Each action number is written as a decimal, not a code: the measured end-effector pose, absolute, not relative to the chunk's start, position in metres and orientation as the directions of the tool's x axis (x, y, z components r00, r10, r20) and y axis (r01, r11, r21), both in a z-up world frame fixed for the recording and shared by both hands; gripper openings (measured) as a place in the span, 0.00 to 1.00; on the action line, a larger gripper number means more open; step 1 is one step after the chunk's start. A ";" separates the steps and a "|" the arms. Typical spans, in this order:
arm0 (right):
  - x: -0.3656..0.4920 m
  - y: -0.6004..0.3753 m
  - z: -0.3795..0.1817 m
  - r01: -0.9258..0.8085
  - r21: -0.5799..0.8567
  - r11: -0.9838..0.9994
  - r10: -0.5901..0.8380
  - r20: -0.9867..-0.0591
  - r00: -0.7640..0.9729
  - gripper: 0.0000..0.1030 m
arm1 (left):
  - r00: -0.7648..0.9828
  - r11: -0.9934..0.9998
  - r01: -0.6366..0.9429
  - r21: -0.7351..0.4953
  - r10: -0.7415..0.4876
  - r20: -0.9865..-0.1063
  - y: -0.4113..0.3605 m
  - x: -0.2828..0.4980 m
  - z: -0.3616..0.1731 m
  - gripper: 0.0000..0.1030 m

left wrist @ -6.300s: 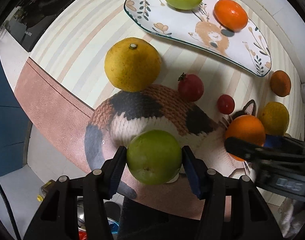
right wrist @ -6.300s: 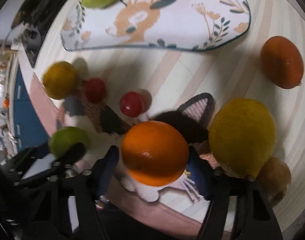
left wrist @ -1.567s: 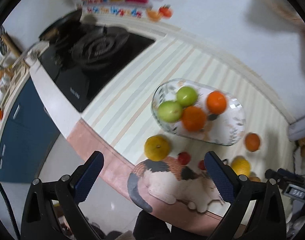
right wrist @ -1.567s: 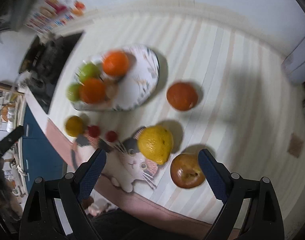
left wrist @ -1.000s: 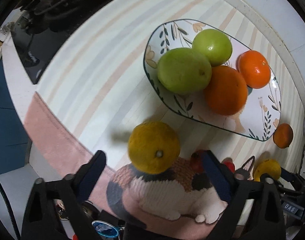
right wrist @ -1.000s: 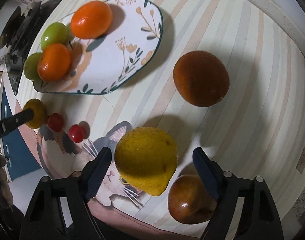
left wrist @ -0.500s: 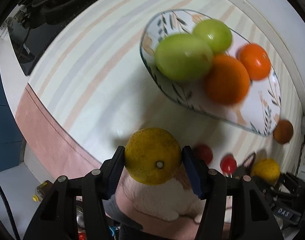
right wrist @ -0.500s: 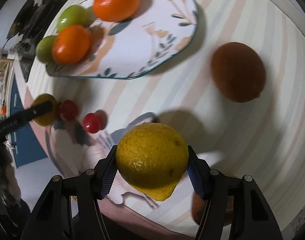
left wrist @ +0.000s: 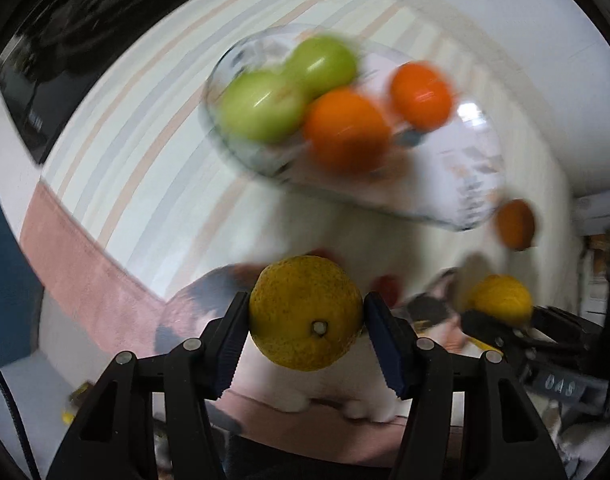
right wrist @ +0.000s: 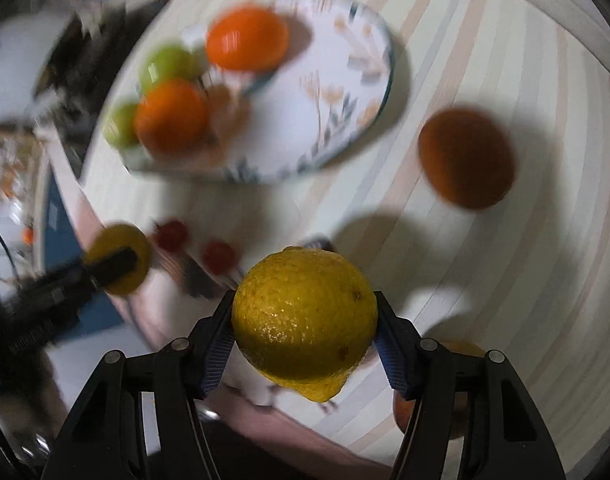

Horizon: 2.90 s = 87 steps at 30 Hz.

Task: Organize fruits
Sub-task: 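Lower both lemons onto the plate beside the oranges and release, then lift both tools away from the plate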

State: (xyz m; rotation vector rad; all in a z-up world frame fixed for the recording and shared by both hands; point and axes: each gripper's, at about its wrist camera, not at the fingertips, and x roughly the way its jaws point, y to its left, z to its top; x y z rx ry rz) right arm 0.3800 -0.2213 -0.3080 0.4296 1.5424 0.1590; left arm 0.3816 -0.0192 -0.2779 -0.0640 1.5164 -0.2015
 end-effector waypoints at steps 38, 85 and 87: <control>0.493 -0.258 -0.298 0.187 0.358 0.915 0.344 -0.933 0.105 0.89 | 0.052 0.965 0.084 -0.250 -0.254 -0.966 -0.087 0.460 -0.272 0.84; 0.270 -0.203 -0.038 -0.009 0.105 0.994 0.096 -0.871 0.482 0.92 | 0.492 0.991 0.133 -0.004 -0.069 -0.868 -0.015 0.307 -0.048 0.84; 0.266 -0.203 -0.033 -0.008 0.108 0.994 0.098 -0.868 0.488 0.92 | 0.489 0.991 0.137 -0.014 -0.080 -0.869 -0.015 0.303 -0.043 0.84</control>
